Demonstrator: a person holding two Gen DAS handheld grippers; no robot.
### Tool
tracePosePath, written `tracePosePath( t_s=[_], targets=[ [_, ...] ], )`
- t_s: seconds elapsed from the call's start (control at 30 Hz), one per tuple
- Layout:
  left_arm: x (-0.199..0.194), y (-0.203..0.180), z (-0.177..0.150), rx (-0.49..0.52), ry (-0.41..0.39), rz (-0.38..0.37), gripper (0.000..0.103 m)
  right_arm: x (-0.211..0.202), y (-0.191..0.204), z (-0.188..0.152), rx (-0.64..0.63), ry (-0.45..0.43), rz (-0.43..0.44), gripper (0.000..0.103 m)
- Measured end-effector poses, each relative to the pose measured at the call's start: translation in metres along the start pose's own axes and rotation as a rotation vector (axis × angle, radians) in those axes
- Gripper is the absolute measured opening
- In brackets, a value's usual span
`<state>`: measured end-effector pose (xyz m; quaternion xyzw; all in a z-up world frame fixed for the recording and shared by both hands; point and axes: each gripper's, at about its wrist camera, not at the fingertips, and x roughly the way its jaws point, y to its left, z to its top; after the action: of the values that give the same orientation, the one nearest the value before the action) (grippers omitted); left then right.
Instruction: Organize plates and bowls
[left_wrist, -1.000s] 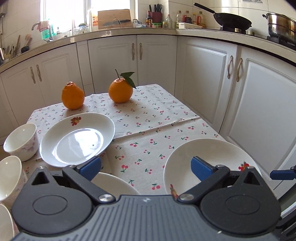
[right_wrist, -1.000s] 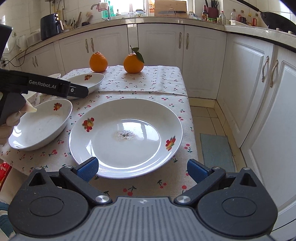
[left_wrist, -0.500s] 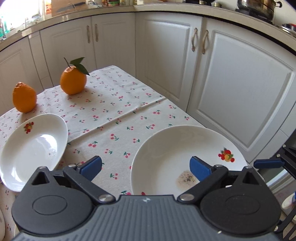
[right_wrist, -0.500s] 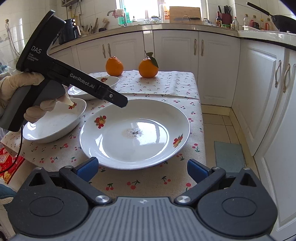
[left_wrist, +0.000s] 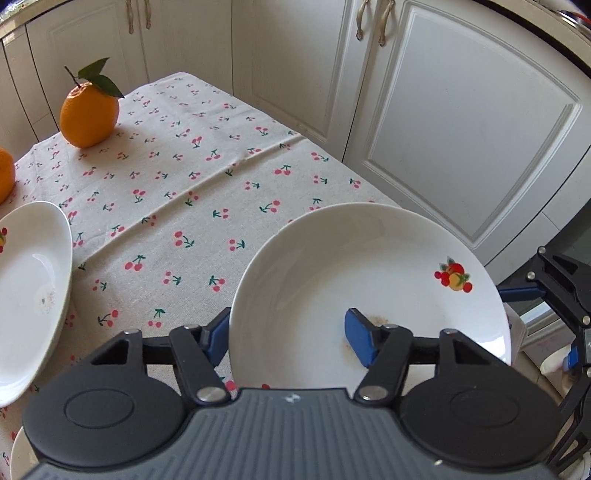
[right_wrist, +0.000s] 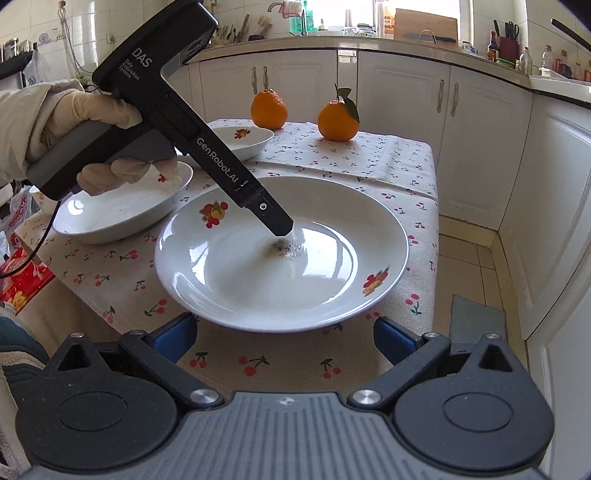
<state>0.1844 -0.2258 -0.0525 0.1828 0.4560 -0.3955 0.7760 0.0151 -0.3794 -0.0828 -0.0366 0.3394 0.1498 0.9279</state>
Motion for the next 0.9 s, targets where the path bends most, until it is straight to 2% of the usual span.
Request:
tracePosePath(
  t_s=[0.47, 0.9],
  targets=[
    [0.009, 0.007, 0.013, 0.004, 0.068, -0.048, 0.059, 0.009, -0.005, 0.004, -0.093, -0.012, 0.043, 0.098],
    [0.005, 0.012, 0.016, 0.010, 0.044, -0.044, 0.057, 0.014, -0.005, 0.014, -0.089, 0.020, 0.023, 0.098]
  ],
)
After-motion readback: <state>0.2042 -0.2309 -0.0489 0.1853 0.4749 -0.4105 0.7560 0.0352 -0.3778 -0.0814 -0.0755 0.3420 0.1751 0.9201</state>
